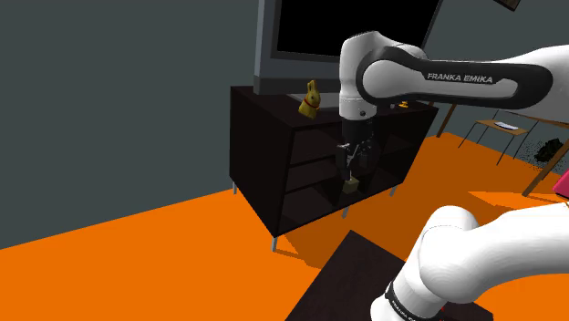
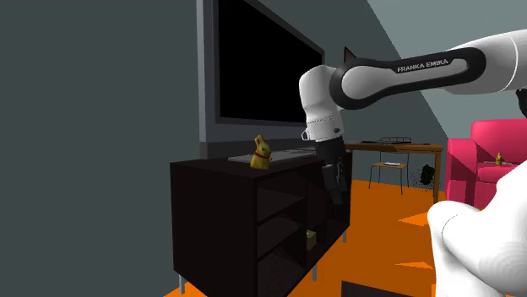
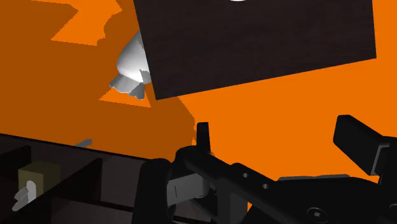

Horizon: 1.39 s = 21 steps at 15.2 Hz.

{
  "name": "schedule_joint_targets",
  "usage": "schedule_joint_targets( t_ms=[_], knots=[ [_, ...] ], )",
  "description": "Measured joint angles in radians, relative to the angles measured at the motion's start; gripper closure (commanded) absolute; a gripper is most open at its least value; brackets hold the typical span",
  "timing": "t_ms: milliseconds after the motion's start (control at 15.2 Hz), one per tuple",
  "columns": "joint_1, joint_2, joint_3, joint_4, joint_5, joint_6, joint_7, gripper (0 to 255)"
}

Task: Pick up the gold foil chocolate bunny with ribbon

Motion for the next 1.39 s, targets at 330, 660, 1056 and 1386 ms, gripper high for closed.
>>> schedule_joint_targets(
  t_ms=[330, 660, 1056, 1386],
  knots=[
    [-0.015, 0.057, -0.030, 0.038, -0.034, 0.076, -0.023, 0],
    [-0.035, 0.172, -0.081, 0.140, -0.075, 0.188, -0.063, 0],
    [-0.052, 0.294, -0.138, 0.269, -0.098, 0.302, -0.111, 0],
    [-0.061, 0.401, -0.182, 0.401, -0.093, 0.379, -0.154, 0]
  ],
)
